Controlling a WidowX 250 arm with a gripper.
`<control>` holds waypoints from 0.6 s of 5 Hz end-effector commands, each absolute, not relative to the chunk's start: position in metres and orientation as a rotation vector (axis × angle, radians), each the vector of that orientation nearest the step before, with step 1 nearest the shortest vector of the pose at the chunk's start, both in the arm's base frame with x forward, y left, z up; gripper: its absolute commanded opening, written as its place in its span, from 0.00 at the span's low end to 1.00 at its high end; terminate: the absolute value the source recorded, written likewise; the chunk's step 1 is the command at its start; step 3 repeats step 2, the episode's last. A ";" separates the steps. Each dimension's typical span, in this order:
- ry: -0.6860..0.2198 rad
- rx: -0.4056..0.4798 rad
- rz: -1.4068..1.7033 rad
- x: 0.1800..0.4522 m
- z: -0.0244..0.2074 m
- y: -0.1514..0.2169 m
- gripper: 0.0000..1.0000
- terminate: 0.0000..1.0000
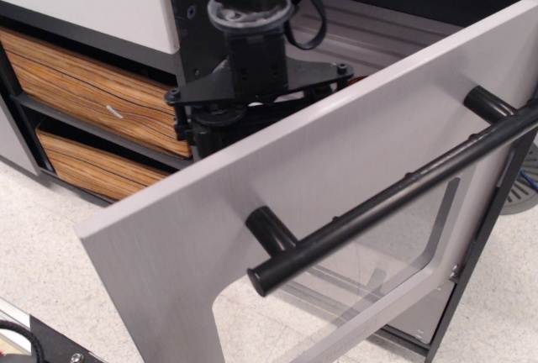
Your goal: Open oven
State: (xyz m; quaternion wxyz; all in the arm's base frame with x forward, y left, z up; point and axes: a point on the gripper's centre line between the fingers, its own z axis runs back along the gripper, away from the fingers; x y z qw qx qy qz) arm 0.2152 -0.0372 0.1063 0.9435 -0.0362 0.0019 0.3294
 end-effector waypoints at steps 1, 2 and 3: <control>-0.026 -0.086 0.668 0.210 0.122 -0.025 1.00 0.00; -0.026 -0.086 0.668 0.210 0.122 -0.025 1.00 1.00; -0.026 -0.086 0.668 0.210 0.122 -0.025 1.00 1.00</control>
